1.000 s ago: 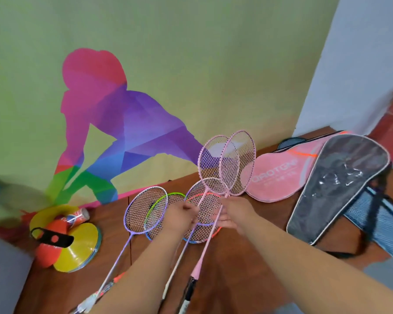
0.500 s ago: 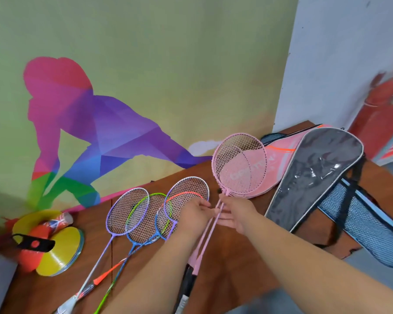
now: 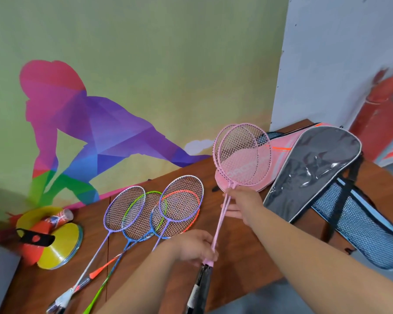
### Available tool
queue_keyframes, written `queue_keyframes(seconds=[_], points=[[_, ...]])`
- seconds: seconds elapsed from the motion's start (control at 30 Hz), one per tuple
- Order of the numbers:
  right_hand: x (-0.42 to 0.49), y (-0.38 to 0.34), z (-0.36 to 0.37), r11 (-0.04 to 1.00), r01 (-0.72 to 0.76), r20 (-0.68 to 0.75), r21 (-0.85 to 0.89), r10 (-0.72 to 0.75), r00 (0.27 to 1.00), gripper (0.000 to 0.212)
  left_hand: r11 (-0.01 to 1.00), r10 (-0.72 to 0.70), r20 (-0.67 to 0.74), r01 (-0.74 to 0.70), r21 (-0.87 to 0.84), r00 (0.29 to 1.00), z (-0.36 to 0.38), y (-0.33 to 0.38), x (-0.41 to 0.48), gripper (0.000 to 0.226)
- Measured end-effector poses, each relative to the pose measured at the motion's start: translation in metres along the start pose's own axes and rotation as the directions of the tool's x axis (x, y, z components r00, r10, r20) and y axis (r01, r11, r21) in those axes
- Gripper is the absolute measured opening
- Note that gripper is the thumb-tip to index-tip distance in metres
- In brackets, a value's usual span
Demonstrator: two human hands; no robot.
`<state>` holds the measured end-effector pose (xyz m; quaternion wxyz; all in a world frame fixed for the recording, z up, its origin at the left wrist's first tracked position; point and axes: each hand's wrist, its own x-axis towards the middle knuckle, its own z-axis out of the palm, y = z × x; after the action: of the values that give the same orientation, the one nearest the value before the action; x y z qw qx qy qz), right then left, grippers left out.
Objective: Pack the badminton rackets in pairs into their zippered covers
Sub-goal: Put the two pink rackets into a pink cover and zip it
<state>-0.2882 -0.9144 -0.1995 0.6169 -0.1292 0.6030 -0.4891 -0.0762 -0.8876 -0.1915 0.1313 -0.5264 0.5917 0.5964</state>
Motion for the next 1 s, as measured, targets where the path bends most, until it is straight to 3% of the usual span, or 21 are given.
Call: queue_keyframes(seconds=[0.17, 0.33, 0.6, 0.87, 1.0], points=[[0.003, -0.010, -0.021, 0.990, 0.073, -0.061, -0.116, -0.081, 0.995, 0.018, 0.984, 0.041, -0.024, -0.044, -0.174, 0.999, 0.022, 0.011, 0.008, 0.044], [0.003, -0.016, -0.038, 0.974, 0.105, -0.074, -0.202, -0.122, 0.990, 0.015, 0.968, 0.093, -0.023, -0.096, -0.233, 0.995, 0.036, 0.023, 0.010, 0.048], [0.014, -0.008, -0.061, 0.980, 0.075, -0.207, -0.186, -0.113, 0.972, 0.011, 0.897, 0.215, 0.141, -0.138, -0.419, 0.967, 0.054, 0.008, 0.031, 0.041], [0.015, -0.010, -0.086, 0.982, 0.031, -0.321, -0.185, -0.091, 0.943, 0.017, 0.887, 0.292, 0.264, -0.157, -0.434, 0.919, 0.054, 0.029, 0.043, 0.045], [0.008, -0.023, -0.099, 0.970, 0.057, -0.359, -0.238, -0.142, 0.922, 0.008, 0.889, 0.307, 0.351, -0.135, -0.437, 0.884, 0.052, 0.042, 0.052, 0.044]])
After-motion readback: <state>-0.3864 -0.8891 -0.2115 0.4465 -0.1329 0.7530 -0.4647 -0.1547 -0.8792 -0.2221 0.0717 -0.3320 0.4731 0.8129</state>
